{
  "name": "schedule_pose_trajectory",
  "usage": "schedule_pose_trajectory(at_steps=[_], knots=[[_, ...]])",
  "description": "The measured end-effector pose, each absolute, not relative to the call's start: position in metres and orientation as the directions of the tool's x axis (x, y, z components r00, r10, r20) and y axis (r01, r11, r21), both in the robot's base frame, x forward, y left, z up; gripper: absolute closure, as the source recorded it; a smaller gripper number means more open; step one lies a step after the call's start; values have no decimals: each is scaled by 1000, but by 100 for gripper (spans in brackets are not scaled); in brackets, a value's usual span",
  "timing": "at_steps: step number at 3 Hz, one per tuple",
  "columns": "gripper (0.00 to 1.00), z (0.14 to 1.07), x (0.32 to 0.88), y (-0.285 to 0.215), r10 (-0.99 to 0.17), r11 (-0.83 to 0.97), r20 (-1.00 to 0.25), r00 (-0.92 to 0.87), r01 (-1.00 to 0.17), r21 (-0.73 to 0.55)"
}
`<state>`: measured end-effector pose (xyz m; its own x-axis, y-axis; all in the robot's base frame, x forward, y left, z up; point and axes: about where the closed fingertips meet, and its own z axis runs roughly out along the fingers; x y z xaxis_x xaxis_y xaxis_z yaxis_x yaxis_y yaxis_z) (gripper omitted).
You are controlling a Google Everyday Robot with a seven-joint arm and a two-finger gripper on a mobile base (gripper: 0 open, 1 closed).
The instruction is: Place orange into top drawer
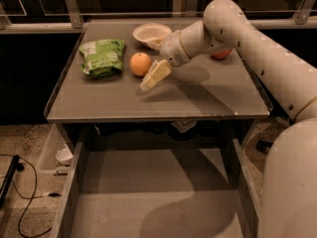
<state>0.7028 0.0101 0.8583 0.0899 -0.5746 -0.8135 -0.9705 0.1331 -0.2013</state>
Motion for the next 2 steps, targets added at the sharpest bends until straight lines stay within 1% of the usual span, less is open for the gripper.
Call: schedule_pose_trajectory(at_steps=[1,2], knots=[[0,853,709,16,-565,129,-822,76,-975,-179],[19,853,709,16,-565,128,-822,76,-975,-179]])
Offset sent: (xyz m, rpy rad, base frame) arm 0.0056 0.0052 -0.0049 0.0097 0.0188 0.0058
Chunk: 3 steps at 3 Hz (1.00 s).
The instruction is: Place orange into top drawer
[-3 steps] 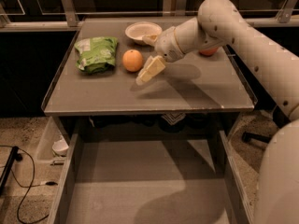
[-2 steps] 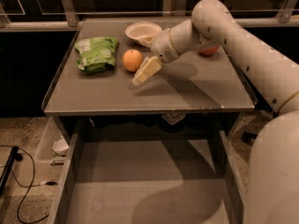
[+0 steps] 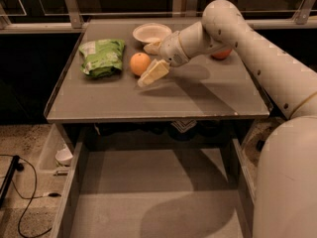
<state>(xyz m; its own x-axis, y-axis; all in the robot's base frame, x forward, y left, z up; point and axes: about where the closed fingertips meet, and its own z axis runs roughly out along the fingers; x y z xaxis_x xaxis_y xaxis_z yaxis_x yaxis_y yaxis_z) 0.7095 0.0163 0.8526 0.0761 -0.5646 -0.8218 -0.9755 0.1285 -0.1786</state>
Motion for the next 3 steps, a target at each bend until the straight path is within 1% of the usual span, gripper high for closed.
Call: schedule_pose_trajectory(at_steps=[3], knots=[[89,853,709,16,-565,128,-822,76,-976,-179]])
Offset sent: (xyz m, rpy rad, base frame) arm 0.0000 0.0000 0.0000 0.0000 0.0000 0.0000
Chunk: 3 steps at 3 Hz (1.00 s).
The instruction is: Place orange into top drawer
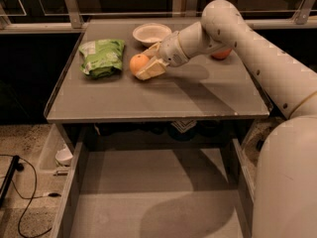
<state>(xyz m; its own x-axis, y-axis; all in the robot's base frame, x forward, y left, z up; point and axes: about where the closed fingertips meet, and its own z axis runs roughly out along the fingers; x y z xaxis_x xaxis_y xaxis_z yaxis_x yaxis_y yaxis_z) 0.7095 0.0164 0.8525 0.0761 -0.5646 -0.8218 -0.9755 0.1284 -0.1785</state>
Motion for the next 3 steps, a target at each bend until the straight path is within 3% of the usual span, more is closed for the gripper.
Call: schedule_pose_trajectory(at_steps=[1,3], knots=[[100,853,709,16,-565,128,-822,76,-976,-179],[100,860,690,9,-561,109,-821,108,-973,-202]])
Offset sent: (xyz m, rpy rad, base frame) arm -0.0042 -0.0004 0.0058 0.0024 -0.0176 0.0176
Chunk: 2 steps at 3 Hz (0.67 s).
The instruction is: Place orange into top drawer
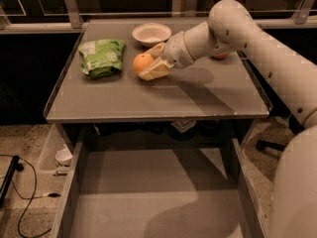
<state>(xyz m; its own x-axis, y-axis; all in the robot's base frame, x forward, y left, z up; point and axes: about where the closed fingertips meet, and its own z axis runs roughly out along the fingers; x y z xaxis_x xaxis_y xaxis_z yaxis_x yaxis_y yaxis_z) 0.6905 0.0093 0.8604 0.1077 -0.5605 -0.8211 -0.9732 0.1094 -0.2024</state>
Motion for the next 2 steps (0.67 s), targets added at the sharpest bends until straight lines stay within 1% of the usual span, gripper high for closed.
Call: schedule_pose_trajectory(at_steps=[1,2], knots=[[100,879,656,-6,-527,109,-835,158,-962,-251],[100,890,617,-40,-546,120,-815,197,-944,-308]])
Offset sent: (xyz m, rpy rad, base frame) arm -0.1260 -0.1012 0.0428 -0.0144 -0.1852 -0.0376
